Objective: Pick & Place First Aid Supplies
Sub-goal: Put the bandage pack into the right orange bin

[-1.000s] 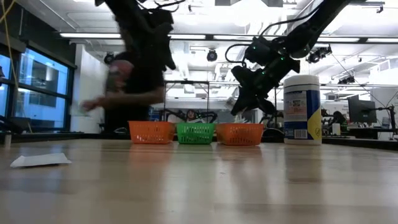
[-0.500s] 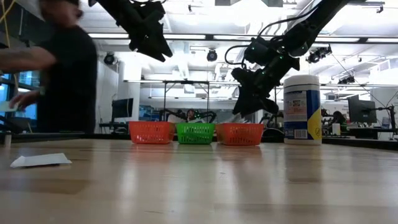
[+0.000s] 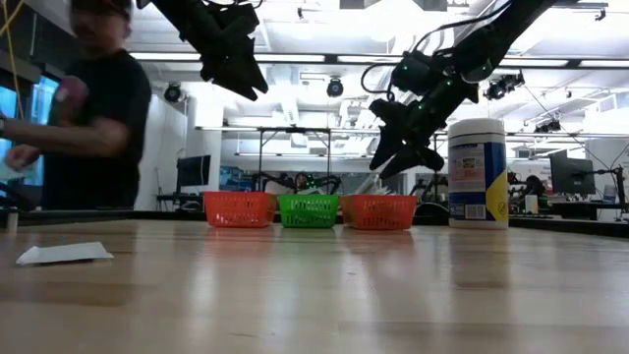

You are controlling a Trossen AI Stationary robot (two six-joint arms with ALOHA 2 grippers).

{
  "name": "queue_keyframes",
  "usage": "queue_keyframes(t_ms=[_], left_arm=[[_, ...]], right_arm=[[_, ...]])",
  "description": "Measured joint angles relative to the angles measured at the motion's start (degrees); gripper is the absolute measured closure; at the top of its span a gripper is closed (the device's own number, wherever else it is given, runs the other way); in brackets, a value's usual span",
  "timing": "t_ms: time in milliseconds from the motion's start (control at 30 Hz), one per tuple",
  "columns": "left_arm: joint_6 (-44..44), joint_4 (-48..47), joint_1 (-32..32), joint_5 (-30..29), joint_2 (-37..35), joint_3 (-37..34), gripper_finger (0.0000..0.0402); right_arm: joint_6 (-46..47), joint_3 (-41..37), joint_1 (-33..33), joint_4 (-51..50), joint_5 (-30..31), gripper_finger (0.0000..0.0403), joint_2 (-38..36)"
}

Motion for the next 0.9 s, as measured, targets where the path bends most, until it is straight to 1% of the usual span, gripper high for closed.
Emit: queue_keyframes(t_ms=[200, 367, 533, 700, 800, 900], left_arm=[[-1.4, -0.2, 0.0, 0.2, 0.0, 0.0, 0.0125], [-2.7, -0.9, 0.0, 2.3, 0.0, 0.0, 0.0125], [-5.2, -4.2, 0.0, 9.0, 0.0, 0.0, 0.0125], [-7.6, -11.5, -0.3, 16.8, 0.0, 0.0, 0.0125], [-8.2, -15.6, -2.7, 18.7, 0.0, 0.0, 0.0125], [-9.0, -19.1, -6.8, 19.8, 0.0, 0.0, 0.0125]], right_arm=[[-2.5, 0.0, -0.3, -0.2, -0.8, 0.0258, -3.4], [-5.3, 0.0, -0.3, -0.2, -3.2, 0.0258, -6.5], [-8.4, 0.0, -0.3, -0.2, -6.6, 0.0258, -10.1], [-11.0, 0.0, 0.7, -0.3, -8.2, 0.0258, -13.8], [-11.9, 0.0, 2.2, -0.7, -8.2, 0.0258, -15.6], [-12.0, 0.0, 3.8, -1.2, -8.2, 0.0258, -17.0]])
